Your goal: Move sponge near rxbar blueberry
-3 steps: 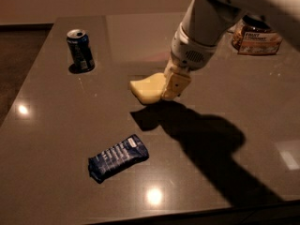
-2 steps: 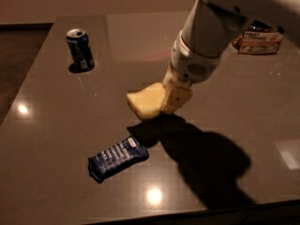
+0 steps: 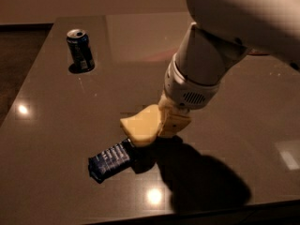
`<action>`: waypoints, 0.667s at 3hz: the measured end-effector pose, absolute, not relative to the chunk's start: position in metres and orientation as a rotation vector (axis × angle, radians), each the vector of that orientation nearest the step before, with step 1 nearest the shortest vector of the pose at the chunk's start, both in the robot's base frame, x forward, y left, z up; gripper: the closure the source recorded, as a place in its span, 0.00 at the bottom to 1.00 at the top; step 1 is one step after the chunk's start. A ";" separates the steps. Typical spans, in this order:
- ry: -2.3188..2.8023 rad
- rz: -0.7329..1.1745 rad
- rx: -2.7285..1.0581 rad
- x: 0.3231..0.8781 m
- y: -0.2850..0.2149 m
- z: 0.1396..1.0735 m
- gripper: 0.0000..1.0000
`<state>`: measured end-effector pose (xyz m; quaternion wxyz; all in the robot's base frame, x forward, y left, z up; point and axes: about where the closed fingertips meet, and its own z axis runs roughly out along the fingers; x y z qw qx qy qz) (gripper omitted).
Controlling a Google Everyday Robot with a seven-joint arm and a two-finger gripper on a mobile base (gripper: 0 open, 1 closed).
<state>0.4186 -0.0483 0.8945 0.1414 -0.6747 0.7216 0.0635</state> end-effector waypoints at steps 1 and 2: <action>2.081 0.180 -1.949 0.418 -0.048 0.895 0.35; 2.077 0.176 -1.950 0.417 -0.047 0.896 0.12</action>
Offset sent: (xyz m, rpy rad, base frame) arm -0.0007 0.0006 0.0006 -0.0014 -0.0023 0.0013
